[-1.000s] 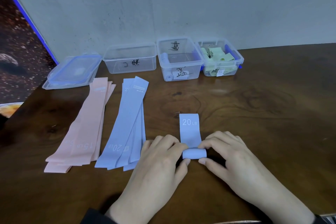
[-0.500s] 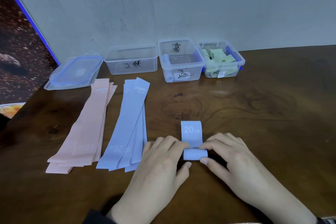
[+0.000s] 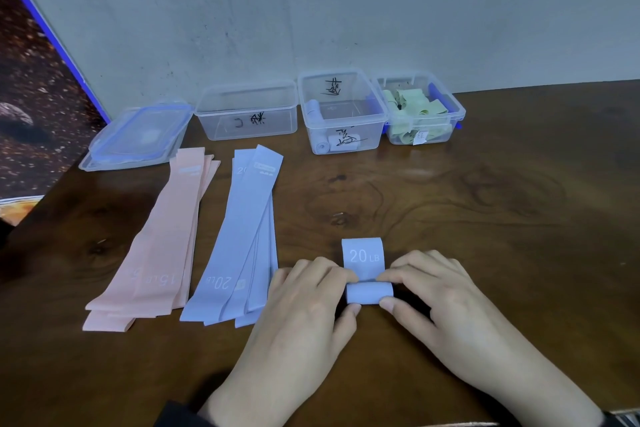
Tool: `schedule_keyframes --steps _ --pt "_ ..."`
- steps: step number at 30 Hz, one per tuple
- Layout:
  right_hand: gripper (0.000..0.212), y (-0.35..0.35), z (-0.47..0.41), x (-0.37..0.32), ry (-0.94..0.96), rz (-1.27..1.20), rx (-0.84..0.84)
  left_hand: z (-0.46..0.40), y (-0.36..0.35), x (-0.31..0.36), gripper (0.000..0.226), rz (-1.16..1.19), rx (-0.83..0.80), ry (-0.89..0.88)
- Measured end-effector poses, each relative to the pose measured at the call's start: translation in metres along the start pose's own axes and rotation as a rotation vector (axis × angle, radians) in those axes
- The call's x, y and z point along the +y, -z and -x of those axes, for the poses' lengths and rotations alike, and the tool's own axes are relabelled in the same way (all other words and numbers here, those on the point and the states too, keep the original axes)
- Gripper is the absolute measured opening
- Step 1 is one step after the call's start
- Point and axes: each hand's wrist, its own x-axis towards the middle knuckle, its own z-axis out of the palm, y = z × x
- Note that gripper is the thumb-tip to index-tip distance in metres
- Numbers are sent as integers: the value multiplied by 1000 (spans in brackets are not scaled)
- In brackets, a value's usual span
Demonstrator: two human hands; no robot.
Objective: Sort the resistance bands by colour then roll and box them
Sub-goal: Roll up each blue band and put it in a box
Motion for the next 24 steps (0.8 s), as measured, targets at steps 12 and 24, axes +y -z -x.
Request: schedule_keyframes --steps 12,24 --pt "35 -1 1 0 -6 -8 13 1 1 0 28 -3 -21 -2" --pt "34 0 1 0 2 -34 10 1 1 -1 23 15 -12 -5"
